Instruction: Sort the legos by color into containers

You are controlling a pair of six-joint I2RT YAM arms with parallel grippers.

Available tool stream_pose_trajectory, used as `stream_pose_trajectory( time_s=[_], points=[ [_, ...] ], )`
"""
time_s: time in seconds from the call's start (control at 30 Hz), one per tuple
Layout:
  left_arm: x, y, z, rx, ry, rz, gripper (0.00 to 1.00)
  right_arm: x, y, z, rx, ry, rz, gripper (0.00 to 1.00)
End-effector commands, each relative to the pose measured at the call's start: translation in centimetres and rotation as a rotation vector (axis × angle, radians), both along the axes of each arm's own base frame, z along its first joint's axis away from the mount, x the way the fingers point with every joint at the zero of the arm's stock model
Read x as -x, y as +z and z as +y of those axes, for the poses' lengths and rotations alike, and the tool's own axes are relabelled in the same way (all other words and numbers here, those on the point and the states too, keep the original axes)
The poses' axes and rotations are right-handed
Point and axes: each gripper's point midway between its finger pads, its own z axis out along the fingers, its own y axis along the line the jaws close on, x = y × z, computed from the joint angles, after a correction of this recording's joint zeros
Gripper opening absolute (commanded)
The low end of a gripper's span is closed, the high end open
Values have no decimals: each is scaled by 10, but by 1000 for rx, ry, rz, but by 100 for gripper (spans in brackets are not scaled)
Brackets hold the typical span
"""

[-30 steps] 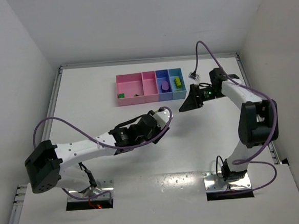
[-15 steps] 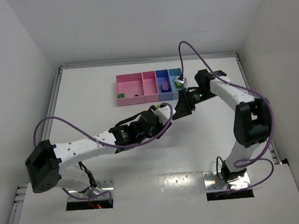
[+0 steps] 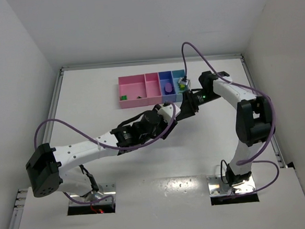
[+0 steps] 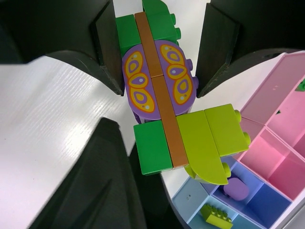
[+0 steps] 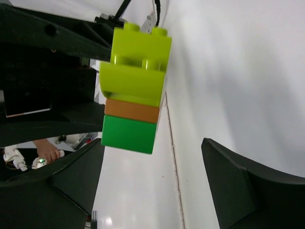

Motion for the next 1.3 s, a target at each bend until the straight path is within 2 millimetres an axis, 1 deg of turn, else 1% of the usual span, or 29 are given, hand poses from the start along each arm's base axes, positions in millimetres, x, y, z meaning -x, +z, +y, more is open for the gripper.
stream_pose_trajectory(
  time_s=[0.0, 0.07, 0.13, 0.27, 0.3, 0.37, 0.4, 0.47, 0.5, 0.57, 0.6, 0.63, 0.7, 0.73, 0.8, 0.83, 0.87, 0.9, 0.93, 0.97, 1.0, 1.03, 1.07, 1.1, 1.13, 1.17, 1.2, 1.23, 1.27],
  points=[
    [1, 30, -16, 95, -23, -32, 0, -20, 24, 7, -93, 5, -126, 81],
    [2, 30, -17, 103, -29, -23, 0, -22, 28, 8, -106, 6, -135, 75],
    [2, 24, -17, 87, -28, -14, 0, -23, 30, 9, -115, 5, -124, 73],
    [2, 24, -17, 87, -28, -14, 0, -23, 33, 10, -136, 5, -120, 58],
    [2, 24, -17, 87, -28, -14, 0, -23, 33, 10, -136, 5, -120, 49],
    [2, 24, -17, 87, -28, -14, 0, -21, 34, 9, -134, 4, -110, 35],
    [-1, 25, -14, 81, 0, -25, 0, -22, 33, 9, -136, 6, -119, 22],
    [-6, 23, -12, 77, 24, -33, 0, -18, 33, 8, -136, 11, -117, 10],
    [-13, 23, -6, 75, 51, -37, 0, -16, 31, 7, -126, 15, -121, 3],
    [-24, 28, 1, 98, 99, -31, 0, -10, 30, 6, -118, 27, -130, 0],
    [-34, 26, 11, 100, 145, -22, 0, -7, 30, 4, -108, 34, -142, 0],
    [-41, 31, 15, 109, 163, -28, 0, -7, 28, 1, -104, 37, -169, 0],
    [-58, 29, 33, 105, 229, -23, 0, -1, 30, -2, -92, 48, -155, 0],
    [-64, 27, 41, 93, 259, -22, 0, -4, 28, -4, -91, 39, -150, 0],
    [-74, 32, 57, 106, 323, -21, 0, -10, 31, -3, -96, 42, -177, 0],
    [-84, 34, 74, 102, 378, -29, 0, -14, 30, -3, -96, 42, -177, 0],
    [-89, 32, 82, 104, 413, -20, 0, -26, 36, -1, -103, 44, -231, 0],
    [-96, 38, 101, 115, 470, -22, 0, -36, 32, 1, -103, 42, -235, 0],
    [-100, 36, 109, 107, 490, -18, 0, -46, 32, 2, -104, 39, -251, 0],
    [-103, 40, 121, 108, 527, -29, 0, -57, 40, 9, -92, 43, -260, 0],
    [-107, 40, 128, 108, 549, -30, 0, -71, 40, 18, -90, 51, -311, 0],
    [-114, 45, 146, 119, 601, -35, 0, -83, 40, 24, -79, 43, -320, 0],
    [-118, 54, 155, 136, 629, -52, 0, -97, 38, 34, -39, 33, -340, 0],
    [-120, 52, 163, 128, 649, -49, 0, -131, 47, 47, -27, -50, -368, 0],
    [-124, 53, 172, 125, 677, -53, 0, -157, 39, 53, 41, -150, -387, 0],
    [-129, 57, 187, 147, 721, -58, 0, -179, 54, 64, -3, -260, -404, 0],
    [-130, 62, 195, 166, 744, -63, 0, -188, 52, 71, 3, -301, -395, 0],
    [-134, 59, 211, 173, 794, -51, 0, -212, 67, 77, 19, -369, -427, 0],
    [-134, 61, 217, 187, 803, -46, 0, -222, 67, 86, 25, -377, -410, 0]
  ],
)
